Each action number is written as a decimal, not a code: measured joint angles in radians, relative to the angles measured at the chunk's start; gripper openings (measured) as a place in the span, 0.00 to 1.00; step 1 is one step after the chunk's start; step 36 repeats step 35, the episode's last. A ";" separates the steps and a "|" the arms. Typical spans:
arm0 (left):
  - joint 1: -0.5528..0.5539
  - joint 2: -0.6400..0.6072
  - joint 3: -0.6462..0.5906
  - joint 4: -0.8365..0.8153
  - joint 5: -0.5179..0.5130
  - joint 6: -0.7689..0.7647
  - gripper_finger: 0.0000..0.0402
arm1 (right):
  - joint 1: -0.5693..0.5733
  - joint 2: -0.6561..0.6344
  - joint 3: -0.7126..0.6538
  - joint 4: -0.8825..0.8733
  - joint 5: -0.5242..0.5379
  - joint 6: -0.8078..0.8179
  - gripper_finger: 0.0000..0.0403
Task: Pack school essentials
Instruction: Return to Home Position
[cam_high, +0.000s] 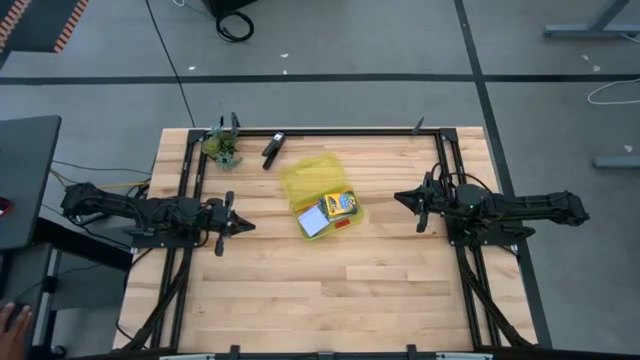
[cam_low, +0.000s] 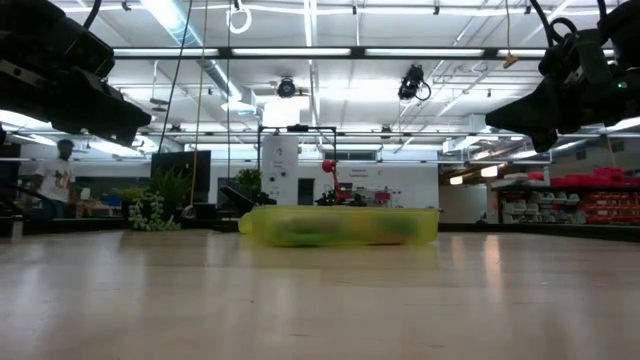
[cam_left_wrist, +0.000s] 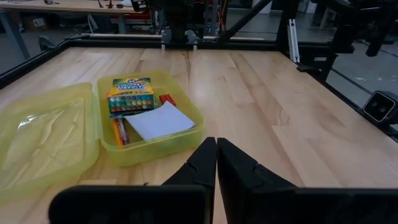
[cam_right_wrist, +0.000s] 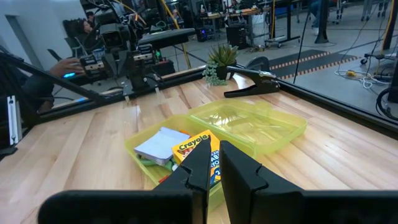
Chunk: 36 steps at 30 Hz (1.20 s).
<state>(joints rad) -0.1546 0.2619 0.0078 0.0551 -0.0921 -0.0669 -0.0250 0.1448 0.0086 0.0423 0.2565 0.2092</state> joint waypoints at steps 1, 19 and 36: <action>0.000 0.000 0.000 0.000 0.000 0.000 0.06 | 0.000 0.000 0.000 0.000 0.000 0.000 0.10; 0.000 0.000 0.000 0.000 0.000 0.001 0.06 | 0.000 0.000 0.000 0.000 0.000 0.000 0.10; 0.000 0.000 0.000 0.000 0.000 0.000 0.06 | 0.000 0.000 0.000 0.000 0.000 0.000 0.10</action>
